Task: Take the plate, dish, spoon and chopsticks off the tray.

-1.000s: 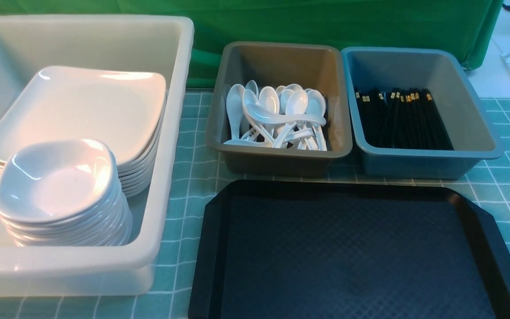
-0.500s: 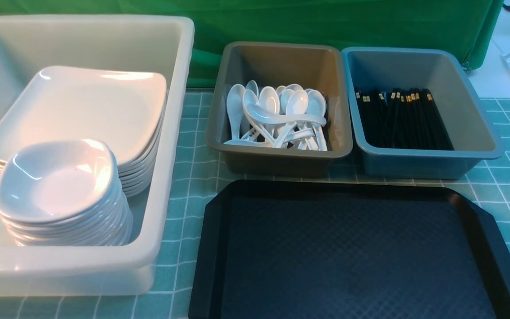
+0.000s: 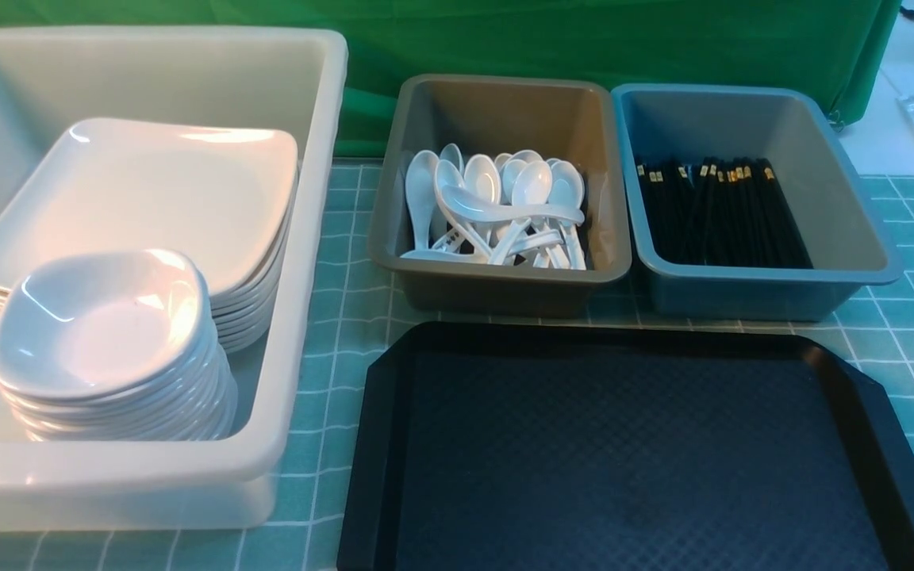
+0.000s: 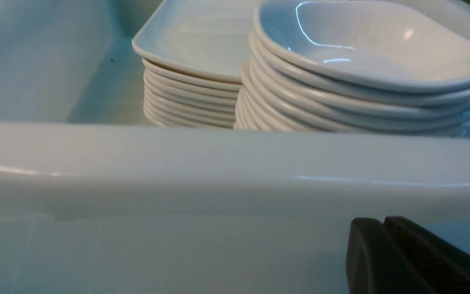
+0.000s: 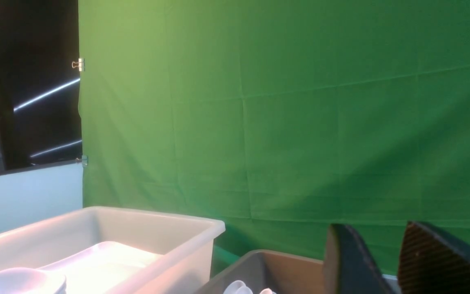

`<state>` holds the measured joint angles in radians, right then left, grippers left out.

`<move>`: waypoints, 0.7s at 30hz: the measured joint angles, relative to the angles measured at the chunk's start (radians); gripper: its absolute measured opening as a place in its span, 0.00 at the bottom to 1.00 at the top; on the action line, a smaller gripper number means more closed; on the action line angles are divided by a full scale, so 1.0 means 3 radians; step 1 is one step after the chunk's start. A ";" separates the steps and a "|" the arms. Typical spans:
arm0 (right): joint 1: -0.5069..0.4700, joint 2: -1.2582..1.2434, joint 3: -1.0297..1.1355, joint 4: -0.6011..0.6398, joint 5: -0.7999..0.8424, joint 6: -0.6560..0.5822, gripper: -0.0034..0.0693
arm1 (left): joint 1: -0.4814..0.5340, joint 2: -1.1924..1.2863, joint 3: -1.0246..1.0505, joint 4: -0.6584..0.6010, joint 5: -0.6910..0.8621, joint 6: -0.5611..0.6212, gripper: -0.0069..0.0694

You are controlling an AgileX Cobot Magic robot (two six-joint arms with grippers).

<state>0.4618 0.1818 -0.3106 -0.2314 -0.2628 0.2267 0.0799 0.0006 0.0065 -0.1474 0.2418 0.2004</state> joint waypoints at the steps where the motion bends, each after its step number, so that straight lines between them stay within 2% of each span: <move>1: 0.0000 0.0000 0.0000 0.0000 0.0000 0.0000 0.37 | -0.0003 0.0000 0.0000 0.0000 -0.0028 0.0000 0.11; 21: 0.0000 0.0000 0.0000 0.0000 -0.0003 0.0000 0.38 | -0.0004 0.0000 0.0000 0.0000 -0.0054 0.0000 0.11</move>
<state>0.4618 0.1818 -0.3106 -0.2314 -0.2638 0.2267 0.0789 0.0006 0.0065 -0.1474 0.2256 0.2004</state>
